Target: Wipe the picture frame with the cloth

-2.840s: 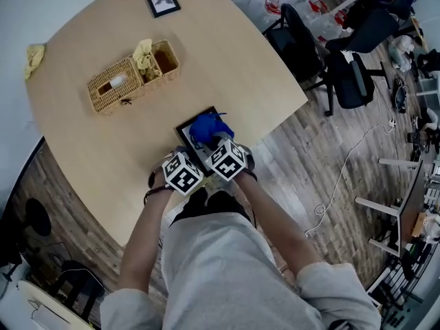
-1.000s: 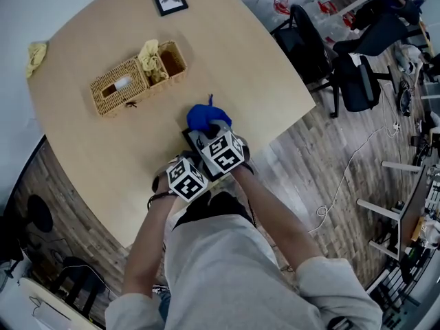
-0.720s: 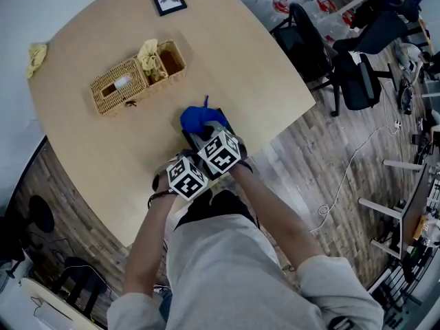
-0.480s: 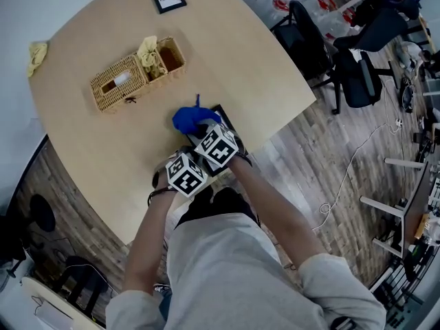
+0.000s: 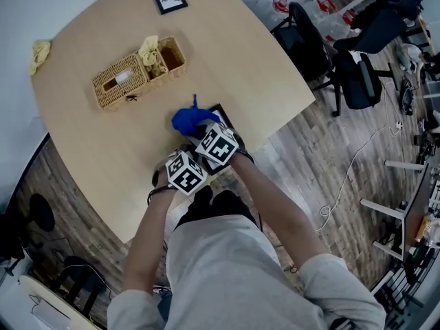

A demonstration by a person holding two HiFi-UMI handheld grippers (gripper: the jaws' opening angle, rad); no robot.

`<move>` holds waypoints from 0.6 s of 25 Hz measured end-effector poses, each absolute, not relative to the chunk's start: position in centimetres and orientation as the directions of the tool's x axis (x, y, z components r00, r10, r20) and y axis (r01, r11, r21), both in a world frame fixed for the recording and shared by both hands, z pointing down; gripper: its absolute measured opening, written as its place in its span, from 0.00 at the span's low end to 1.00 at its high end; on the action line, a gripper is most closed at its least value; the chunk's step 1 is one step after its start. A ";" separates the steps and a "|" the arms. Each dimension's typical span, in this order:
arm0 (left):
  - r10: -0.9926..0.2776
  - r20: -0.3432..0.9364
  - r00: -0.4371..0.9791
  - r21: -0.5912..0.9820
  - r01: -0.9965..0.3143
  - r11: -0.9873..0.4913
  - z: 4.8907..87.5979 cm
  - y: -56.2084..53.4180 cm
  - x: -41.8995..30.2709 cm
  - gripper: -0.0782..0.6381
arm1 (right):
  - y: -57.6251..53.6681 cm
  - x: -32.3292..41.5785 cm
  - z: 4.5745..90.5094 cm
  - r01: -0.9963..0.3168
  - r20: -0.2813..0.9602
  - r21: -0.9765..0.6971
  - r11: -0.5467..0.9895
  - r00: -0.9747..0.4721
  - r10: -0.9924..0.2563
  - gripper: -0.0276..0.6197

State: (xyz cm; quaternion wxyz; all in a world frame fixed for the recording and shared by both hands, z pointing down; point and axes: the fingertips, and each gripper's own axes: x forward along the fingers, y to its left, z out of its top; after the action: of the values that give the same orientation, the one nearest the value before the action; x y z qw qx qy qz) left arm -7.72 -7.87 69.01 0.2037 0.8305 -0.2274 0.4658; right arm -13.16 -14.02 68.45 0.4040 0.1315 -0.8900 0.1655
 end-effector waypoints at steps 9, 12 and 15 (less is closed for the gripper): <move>-0.198 0.868 0.455 0.110 -0.566 -0.817 69.0 -7.8 -7.8 0.18 | -12.0 -12.0 68.4 -0.225 0.789 -0.188 0.956 -0.615 0.010 0.11; -0.200 0.870 0.450 0.105 -0.567 -0.817 69.0 -7.8 -7.7 0.18 | -11.4 -11.6 68.5 -0.190 0.801 -0.184 0.964 -0.598 0.035 0.11; -0.203 0.869 0.451 0.105 -0.569 -0.816 69.0 -7.8 -7.7 0.18 | -10.8 -10.8 68.6 -0.153 0.817 -0.177 0.972 -0.574 0.059 0.11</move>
State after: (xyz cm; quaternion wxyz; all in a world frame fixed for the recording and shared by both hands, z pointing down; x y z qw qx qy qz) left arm -7.73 -7.78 69.03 0.1949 0.8291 -0.2329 0.4694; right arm -10.81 -10.77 68.63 0.4608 0.0268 -0.8796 0.1149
